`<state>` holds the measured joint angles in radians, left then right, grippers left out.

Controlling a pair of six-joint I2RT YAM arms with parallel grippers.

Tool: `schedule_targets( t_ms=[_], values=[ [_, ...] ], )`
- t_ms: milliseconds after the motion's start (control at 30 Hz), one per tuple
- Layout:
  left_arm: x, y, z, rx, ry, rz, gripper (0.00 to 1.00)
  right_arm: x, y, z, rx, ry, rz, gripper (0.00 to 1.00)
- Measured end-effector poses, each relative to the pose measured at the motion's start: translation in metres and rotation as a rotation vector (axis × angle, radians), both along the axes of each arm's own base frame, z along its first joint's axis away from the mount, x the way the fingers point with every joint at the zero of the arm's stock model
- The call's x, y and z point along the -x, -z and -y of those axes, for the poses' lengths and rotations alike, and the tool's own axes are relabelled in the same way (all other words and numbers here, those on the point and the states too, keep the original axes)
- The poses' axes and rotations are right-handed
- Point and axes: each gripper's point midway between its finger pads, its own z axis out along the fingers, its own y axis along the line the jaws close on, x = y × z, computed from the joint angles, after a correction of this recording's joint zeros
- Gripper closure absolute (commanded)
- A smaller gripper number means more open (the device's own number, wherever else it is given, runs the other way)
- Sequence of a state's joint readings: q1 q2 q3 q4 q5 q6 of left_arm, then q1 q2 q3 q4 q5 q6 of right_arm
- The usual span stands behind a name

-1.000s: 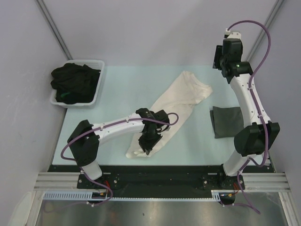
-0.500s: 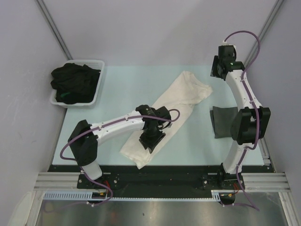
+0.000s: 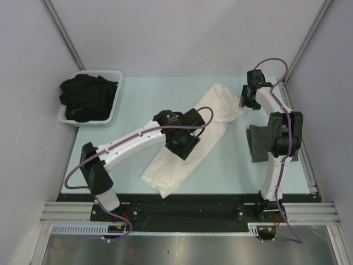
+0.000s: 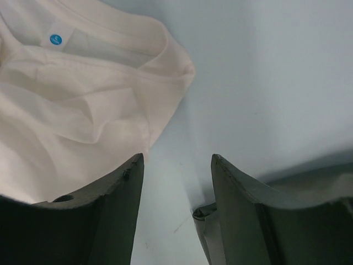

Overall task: Fold and stack the t-shirts
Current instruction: Rotate the tshirt 75degrees

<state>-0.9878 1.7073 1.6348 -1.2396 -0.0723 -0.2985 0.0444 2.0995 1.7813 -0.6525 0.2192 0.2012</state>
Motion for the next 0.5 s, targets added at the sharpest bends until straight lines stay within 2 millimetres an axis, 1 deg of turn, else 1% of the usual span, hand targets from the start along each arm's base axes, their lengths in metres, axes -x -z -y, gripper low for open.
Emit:
schedule_targets(
  t_ms=[100,233,400,500],
  values=[
    [-0.011,-0.015,0.001,0.023,-0.025,0.067,0.46,0.005,0.012,-0.002,-0.011,-0.001,-0.020,0.44],
    [-0.017,-0.026,-0.005,0.028,-0.051,0.117,0.45,-0.001,0.017,-0.002,-0.016,-0.004,-0.008,0.45],
    [-0.022,-0.029,-0.009,0.024,-0.079,0.143,0.44,-0.006,0.025,0.000,-0.017,-0.011,-0.004,0.46],
    [-0.023,-0.029,-0.010,0.019,-0.090,0.152,0.43,-0.008,0.034,0.001,-0.017,-0.015,-0.013,0.46]
  ],
)
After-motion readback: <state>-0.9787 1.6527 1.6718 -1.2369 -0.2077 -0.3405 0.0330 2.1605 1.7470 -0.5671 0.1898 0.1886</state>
